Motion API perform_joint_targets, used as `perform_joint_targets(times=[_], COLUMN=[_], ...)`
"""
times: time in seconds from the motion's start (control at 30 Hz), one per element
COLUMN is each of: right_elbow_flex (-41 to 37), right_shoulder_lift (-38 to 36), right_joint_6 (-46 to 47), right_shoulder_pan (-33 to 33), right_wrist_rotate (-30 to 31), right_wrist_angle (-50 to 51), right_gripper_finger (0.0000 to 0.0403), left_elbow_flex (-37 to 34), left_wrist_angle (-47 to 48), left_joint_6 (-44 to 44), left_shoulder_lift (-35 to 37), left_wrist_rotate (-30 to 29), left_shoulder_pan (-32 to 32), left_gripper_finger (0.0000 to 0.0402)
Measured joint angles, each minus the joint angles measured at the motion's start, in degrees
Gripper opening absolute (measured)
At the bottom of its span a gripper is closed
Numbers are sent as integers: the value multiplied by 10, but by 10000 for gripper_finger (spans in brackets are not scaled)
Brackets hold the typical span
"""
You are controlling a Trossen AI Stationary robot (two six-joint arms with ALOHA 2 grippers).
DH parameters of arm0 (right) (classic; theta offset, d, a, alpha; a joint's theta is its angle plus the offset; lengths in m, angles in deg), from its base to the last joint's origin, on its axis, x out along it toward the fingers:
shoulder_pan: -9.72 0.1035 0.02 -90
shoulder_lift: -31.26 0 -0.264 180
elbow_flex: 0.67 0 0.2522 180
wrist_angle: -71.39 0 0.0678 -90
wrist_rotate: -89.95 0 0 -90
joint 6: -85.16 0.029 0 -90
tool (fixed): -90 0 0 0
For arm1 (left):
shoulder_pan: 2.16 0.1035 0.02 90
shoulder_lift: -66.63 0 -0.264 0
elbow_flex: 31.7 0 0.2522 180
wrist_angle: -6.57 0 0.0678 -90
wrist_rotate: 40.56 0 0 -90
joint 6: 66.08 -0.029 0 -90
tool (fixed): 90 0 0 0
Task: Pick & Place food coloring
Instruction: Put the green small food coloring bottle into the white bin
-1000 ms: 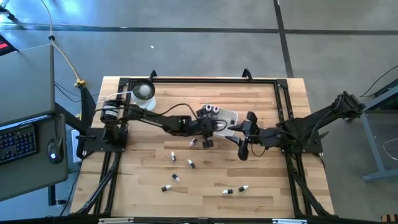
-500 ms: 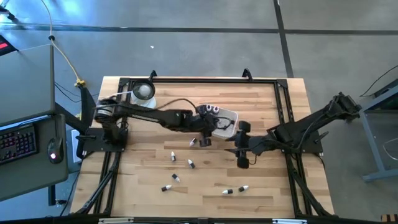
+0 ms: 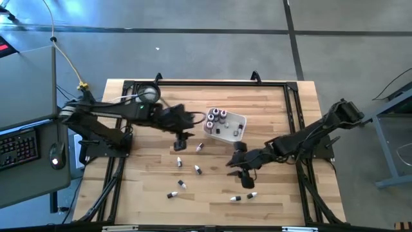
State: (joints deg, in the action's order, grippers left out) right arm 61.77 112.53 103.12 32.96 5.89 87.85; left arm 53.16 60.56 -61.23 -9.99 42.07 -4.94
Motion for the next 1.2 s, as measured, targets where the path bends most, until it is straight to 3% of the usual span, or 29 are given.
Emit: perform_joint_targets(times=[0.2, 0.33, 0.4, 0.5, 0.7, 0.9, 1.2], right_elbow_flex=[52, 70, 68, 67, 68, 68, 70], right_shoulder_lift=[58, 97, 118, 141, 181, 226, 269], right_joint_6=[-2, 9, 26, 84, 189, 192, 147], right_shoulder_pan=[0, 11, 23, 47, 97, 145, 177], right_wrist_rotate=[-25, -34, -69, -99, -99, -72, 25], right_wrist_angle=[39, 52, 56, 46, 23, 19, 41], right_gripper_finger=[181, 181, 181, 181, 181, 181, 181], left_elbow_flex=[-262, -369, -397, -409, -408, -408, -408], left_wrist_angle=[-252, -414, -463, -470, -469, -479, -498], left_joint_6=[68, 127, 153, 164, 164, 164, 165], left_shoulder_lift=[82, 85, 73, 63, 63, 63, 63], left_wrist_rotate=[5, -6, -30, -48, -48, -48, -34], left_shoulder_pan=[-27, -25, -25, -25, -25, -25, -25], left_gripper_finger=[160, 160, 160, 160, 160, 160, 160])
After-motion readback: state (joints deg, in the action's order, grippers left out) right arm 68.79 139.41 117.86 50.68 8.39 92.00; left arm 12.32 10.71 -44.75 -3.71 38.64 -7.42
